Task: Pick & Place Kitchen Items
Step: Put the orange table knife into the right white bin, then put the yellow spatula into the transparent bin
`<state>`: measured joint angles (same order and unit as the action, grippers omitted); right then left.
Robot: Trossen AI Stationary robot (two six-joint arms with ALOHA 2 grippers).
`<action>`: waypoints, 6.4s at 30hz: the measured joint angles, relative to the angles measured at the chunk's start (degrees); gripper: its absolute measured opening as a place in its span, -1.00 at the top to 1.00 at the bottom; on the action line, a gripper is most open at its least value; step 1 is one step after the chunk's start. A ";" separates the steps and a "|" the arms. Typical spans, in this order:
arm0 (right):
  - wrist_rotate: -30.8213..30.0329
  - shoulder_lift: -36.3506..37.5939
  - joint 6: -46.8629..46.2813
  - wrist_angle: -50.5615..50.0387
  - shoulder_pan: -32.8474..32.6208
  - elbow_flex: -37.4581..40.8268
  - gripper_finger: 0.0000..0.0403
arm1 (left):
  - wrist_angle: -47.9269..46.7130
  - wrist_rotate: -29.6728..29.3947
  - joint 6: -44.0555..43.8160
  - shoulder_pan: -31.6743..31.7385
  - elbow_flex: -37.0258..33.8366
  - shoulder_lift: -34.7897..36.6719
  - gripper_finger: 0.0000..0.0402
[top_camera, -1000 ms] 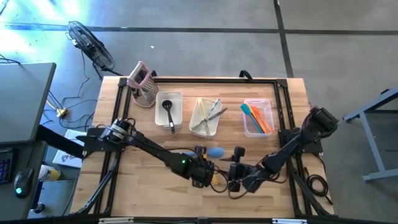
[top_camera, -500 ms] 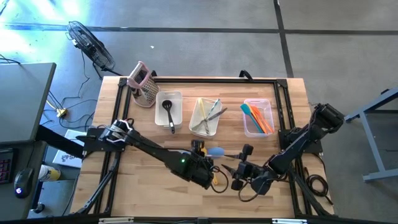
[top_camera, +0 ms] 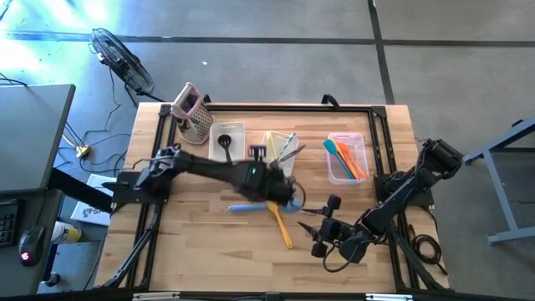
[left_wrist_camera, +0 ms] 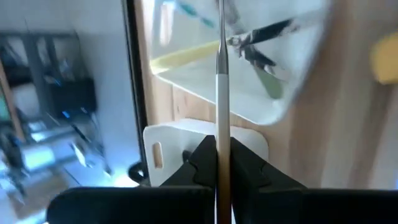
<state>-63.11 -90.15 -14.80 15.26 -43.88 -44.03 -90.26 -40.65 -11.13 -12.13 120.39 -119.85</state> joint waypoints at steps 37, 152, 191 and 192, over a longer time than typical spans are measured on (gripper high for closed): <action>-4.71 0.00 -5.05 -8.95 -2.80 0.07 0.07 | 41.46 -4.92 -22.29 7.27 -26.05 -0.74 0.95; 9.39 -0.04 -6.64 -5.86 -0.09 0.00 0.07 | 36.21 26.56 20.22 -11.14 -14.98 -1.38 0.14; 6.46 -0.04 -1.83 -3.03 -2.82 0.00 0.07 | 52.64 37.31 32.54 -2.84 -25.43 -1.37 0.14; 6.60 -0.04 -1.85 -3.03 -2.71 0.00 0.07 | 52.64 37.13 32.74 -2.84 -25.43 -1.36 0.14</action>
<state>-56.51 -90.19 -16.64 12.23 -46.58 -44.03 -37.63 -3.51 21.61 -14.96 94.96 -121.21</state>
